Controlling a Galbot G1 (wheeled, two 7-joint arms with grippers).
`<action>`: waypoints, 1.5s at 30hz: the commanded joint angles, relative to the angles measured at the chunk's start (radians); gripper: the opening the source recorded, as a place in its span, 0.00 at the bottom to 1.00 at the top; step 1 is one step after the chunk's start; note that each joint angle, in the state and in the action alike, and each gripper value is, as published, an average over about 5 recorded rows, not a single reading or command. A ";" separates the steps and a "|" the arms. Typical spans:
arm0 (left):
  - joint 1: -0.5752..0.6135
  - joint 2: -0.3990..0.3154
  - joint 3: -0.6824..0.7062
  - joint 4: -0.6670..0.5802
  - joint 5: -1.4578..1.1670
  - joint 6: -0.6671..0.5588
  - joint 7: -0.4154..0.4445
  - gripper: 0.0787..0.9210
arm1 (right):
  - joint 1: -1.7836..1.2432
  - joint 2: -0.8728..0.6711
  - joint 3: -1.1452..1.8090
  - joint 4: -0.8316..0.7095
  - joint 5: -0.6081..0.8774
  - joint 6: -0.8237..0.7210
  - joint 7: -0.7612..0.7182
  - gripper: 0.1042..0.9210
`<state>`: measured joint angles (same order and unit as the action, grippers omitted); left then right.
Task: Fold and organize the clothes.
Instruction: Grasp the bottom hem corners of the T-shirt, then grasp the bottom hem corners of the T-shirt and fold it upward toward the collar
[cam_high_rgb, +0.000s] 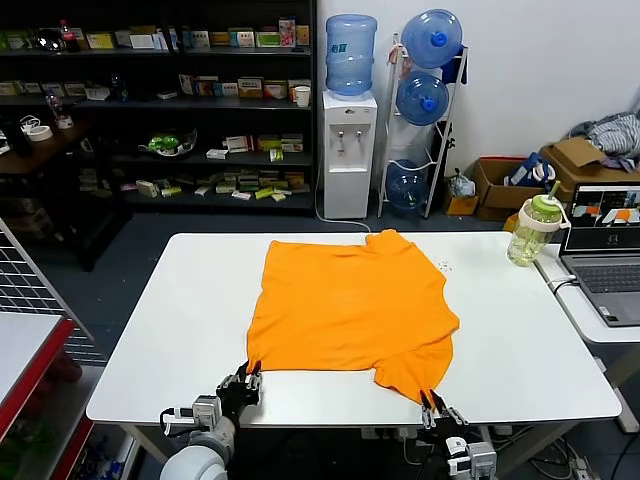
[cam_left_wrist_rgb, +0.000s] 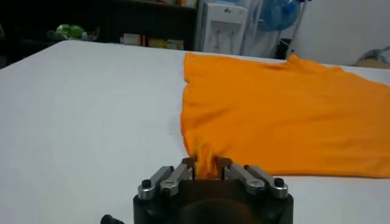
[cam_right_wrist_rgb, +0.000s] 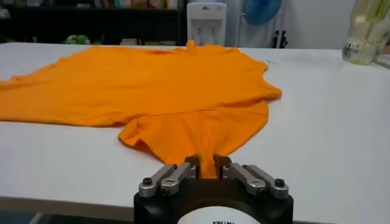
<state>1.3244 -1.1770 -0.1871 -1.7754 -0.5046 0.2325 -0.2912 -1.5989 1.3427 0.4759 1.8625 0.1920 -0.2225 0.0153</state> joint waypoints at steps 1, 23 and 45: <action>-0.008 -0.002 0.002 -0.012 0.000 0.006 0.000 0.14 | -0.014 -0.001 -0.002 0.042 0.006 0.029 -0.005 0.03; 0.467 0.203 -0.105 -0.432 -0.057 -0.039 -0.016 0.02 | -0.400 -0.095 0.072 0.336 -0.038 0.245 0.047 0.03; -0.322 0.257 0.131 -0.058 -0.377 0.085 -0.071 0.02 | 0.323 -0.436 -0.070 0.035 0.415 -0.078 0.210 0.03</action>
<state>1.2690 -0.9373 -0.1502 -1.9666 -0.7844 0.2901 -0.3476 -1.4927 1.0251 0.4641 1.9994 0.4661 -0.2251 0.1849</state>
